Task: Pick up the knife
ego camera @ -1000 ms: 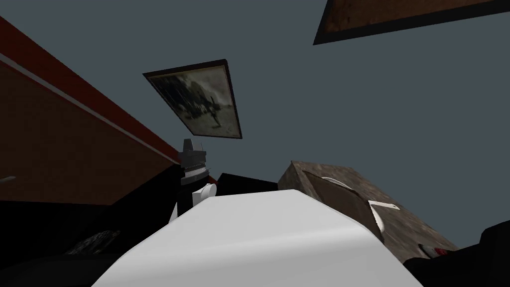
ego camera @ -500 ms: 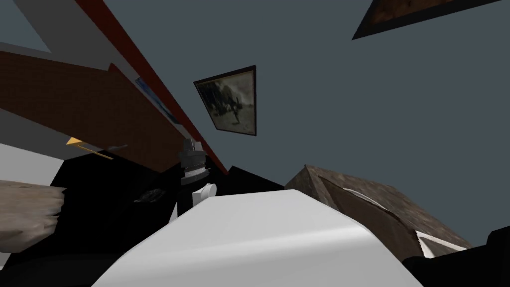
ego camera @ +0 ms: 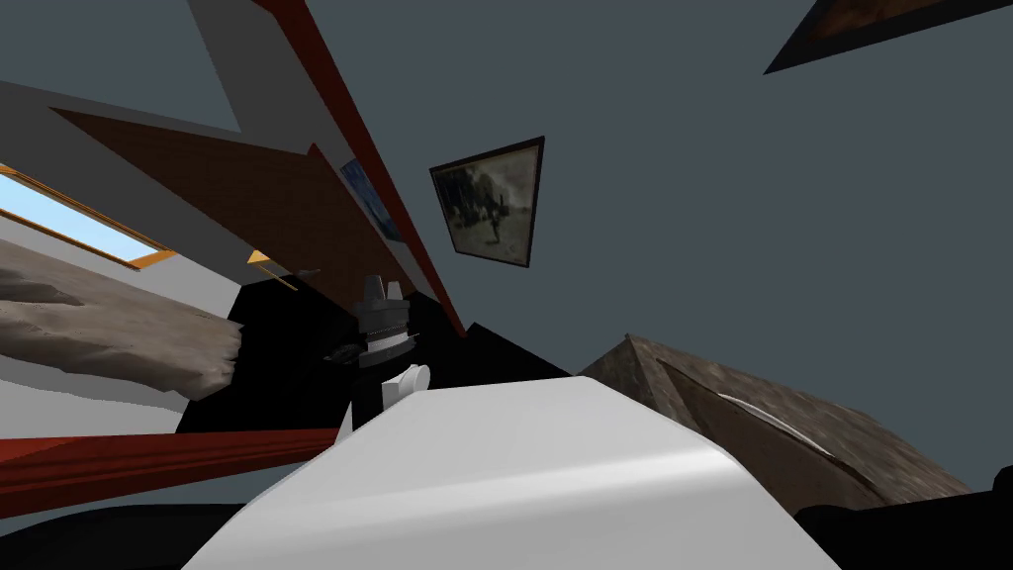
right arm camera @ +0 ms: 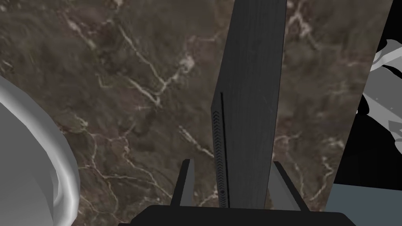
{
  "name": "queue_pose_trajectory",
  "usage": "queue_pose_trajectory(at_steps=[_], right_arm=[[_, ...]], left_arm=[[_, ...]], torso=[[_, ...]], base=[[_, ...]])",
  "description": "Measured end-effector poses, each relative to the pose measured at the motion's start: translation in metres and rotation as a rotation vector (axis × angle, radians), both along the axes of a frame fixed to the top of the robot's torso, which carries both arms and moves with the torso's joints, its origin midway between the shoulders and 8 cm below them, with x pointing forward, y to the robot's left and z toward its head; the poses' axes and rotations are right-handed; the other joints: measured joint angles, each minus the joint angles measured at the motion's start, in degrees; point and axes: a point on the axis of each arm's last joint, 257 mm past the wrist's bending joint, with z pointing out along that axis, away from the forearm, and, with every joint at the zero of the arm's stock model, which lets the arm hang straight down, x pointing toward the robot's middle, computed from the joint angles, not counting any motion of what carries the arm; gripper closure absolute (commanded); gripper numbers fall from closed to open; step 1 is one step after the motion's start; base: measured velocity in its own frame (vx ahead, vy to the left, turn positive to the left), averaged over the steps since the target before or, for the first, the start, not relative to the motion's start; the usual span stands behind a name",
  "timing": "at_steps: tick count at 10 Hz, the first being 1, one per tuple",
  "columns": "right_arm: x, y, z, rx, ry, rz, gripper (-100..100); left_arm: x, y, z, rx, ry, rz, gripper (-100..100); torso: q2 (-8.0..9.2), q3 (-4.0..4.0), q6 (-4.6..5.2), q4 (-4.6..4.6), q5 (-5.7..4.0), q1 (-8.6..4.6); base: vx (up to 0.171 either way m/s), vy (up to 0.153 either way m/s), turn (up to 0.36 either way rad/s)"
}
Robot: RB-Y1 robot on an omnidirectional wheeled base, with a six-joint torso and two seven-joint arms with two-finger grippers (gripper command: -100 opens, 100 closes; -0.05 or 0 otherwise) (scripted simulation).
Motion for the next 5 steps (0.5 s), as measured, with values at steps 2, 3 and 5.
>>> queue_pose_trajectory(at_steps=[2,3,5], right_arm=[[0.0000,-0.0003,0.0001,0.000,0.000,0.002,100],[-0.0001,-0.0002,0.0001,0.000,0.000,0.001,100],[-0.0001,-0.0002,0.0001,0.000,0.000,0.001,100]], left_arm=[[0.0000,0.0000,0.0000,0.000,0.000,0.000,0],[0.0000,0.0000,0.0000,0.000,0.000,0.000,0],[0.0000,0.0000,0.0000,0.000,0.000,0.000,0]], torso=[[-0.06,-0.04,0.03,-0.01,-0.04,-0.10],[-0.07,-0.04,0.02,-0.01,-0.04,-0.10],[-0.09,-0.05,0.01,-0.02,-0.04,-0.10]], base=[[0.000,0.000,0.000],[0.000,0.000,0.000],[0.023,-0.024,-0.149]])
